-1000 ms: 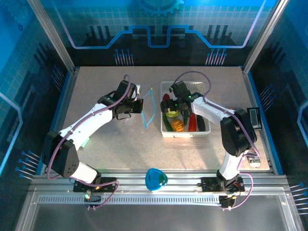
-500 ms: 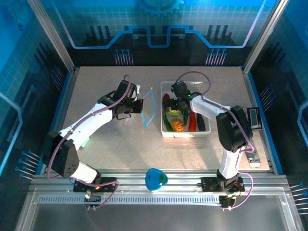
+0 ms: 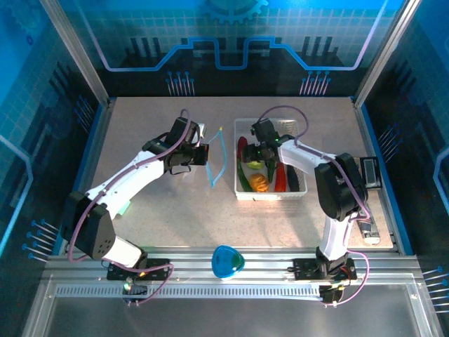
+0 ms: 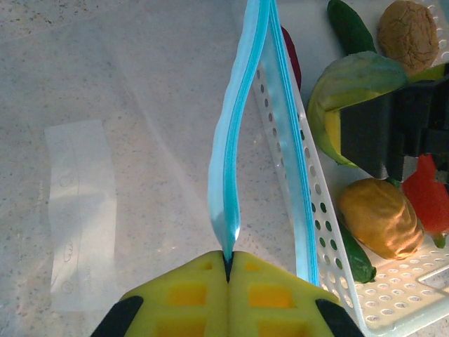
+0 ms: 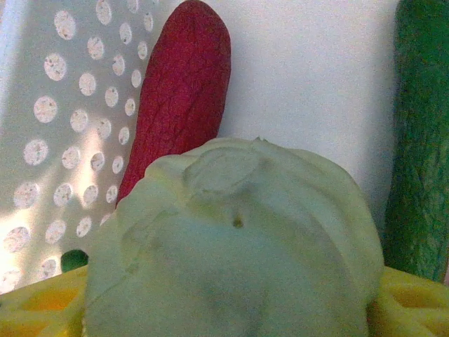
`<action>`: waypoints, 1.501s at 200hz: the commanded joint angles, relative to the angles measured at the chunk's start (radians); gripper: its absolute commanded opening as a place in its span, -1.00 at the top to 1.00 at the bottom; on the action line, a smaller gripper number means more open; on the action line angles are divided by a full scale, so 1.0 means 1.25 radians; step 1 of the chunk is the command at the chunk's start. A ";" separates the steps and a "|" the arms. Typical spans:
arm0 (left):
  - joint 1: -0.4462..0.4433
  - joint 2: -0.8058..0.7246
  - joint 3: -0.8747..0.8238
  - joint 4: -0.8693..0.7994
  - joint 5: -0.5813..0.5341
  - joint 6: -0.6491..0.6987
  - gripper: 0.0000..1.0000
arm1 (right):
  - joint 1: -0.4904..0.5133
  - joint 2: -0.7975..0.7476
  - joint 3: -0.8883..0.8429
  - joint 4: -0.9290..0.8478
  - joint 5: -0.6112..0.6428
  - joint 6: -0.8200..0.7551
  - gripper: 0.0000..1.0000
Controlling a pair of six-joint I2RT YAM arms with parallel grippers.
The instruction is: Place the food in the zip-top bag and seal the zipper
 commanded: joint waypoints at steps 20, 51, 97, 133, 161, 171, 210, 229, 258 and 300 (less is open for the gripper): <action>0.002 -0.006 0.022 0.001 0.026 0.010 1.00 | -0.012 -0.130 -0.041 0.013 -0.022 -0.007 -0.25; 0.002 -0.002 0.030 -0.002 0.037 0.006 1.00 | -0.006 -0.220 -0.044 0.019 -0.123 -0.003 -0.23; 0.002 0.003 0.051 0.006 0.064 -0.011 1.00 | 0.041 -0.277 -0.035 0.025 -0.299 0.028 -0.24; 0.000 0.003 0.070 0.019 0.107 -0.028 1.00 | 0.076 -0.300 -0.077 0.123 -0.387 0.092 -0.24; 0.000 0.002 0.074 0.030 0.137 -0.041 1.00 | 0.090 -0.310 -0.090 0.173 -0.395 0.114 -0.24; 0.001 -0.001 0.075 0.033 0.147 -0.046 1.00 | 0.091 -0.306 -0.089 0.178 -0.395 0.115 -0.24; 0.001 -0.016 0.073 0.033 0.163 -0.054 1.00 | 0.095 -0.302 -0.091 0.200 -0.406 0.124 -0.24; 0.001 -0.027 0.070 0.042 0.175 -0.063 1.00 | 0.096 -0.292 -0.085 0.194 -0.408 0.119 -0.24; 0.000 -0.049 0.070 0.074 0.203 -0.081 1.00 | 0.099 -0.271 -0.087 0.193 -0.411 0.122 -0.24; 0.002 -0.061 0.086 0.089 0.250 -0.095 1.00 | 0.101 -0.251 -0.076 0.168 -0.391 0.108 -0.24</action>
